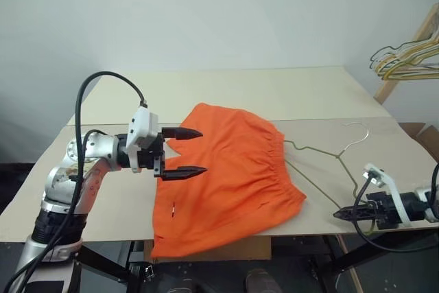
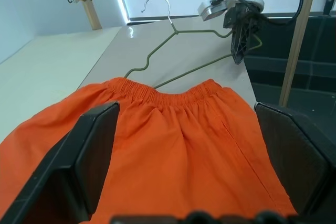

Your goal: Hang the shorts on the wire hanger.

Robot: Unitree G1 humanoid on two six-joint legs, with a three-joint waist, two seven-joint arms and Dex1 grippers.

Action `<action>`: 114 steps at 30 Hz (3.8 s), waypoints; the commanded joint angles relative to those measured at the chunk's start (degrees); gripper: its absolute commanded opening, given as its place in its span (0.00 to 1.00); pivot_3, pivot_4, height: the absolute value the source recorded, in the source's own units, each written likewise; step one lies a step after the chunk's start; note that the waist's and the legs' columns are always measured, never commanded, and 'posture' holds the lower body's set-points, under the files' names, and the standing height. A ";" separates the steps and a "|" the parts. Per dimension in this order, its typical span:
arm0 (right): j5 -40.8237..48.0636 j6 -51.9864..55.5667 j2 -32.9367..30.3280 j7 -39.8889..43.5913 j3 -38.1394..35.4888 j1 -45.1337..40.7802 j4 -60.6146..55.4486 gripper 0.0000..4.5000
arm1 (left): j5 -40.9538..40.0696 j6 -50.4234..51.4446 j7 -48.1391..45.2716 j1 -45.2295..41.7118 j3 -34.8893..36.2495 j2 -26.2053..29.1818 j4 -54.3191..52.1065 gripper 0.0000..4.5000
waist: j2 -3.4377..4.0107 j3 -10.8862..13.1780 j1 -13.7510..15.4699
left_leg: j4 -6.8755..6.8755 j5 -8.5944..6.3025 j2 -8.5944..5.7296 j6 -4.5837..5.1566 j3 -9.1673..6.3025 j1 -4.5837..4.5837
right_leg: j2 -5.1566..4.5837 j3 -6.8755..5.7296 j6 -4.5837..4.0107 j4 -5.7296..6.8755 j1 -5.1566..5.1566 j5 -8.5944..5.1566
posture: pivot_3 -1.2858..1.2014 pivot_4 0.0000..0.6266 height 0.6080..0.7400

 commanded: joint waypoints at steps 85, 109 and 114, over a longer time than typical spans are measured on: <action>-7.39 -8.90 16.56 -9.99 5.28 -25.04 0.19 0.00 | 2.82 -7.74 -0.99 -5.51 -0.50 2.04 4.41 0.99 | 0.12 0.11 2.46 | -0.03 -0.03 0.07 -0.07 -0.03 -0.16 | 0.13 -0.02 -0.15 0.03 -0.28 0.10 | 0.45 0.00 1.00; -26.58 -28.36 12.03 -0.25 21.75 -38.69 -17.34 0.00 | 23.56 -38.69 -20.50 -34.85 -13.11 -0.89 47.03 0.99 | 0.13 0.12 -3.17 | -0.10 -0.01 -0.02 -0.06 -0.13 -0.17 | 0.05 -0.14 -0.07 -0.01 -0.27 0.06 | 0.41 0.00 1.00; -27.17 -27.23 12.06 1.10 21.99 -39.42 -18.02 0.00 | 31.72 -43.94 -17.64 -36.31 -17.58 -2.57 52.83 0.95 | 0.12 0.12 -4.87 | -0.19 -0.01 -0.02 -0.05 -0.15 -0.20 | 0.04 -0.14 -0.04 0.03 -0.34 0.04 | 0.41 0.00 1.00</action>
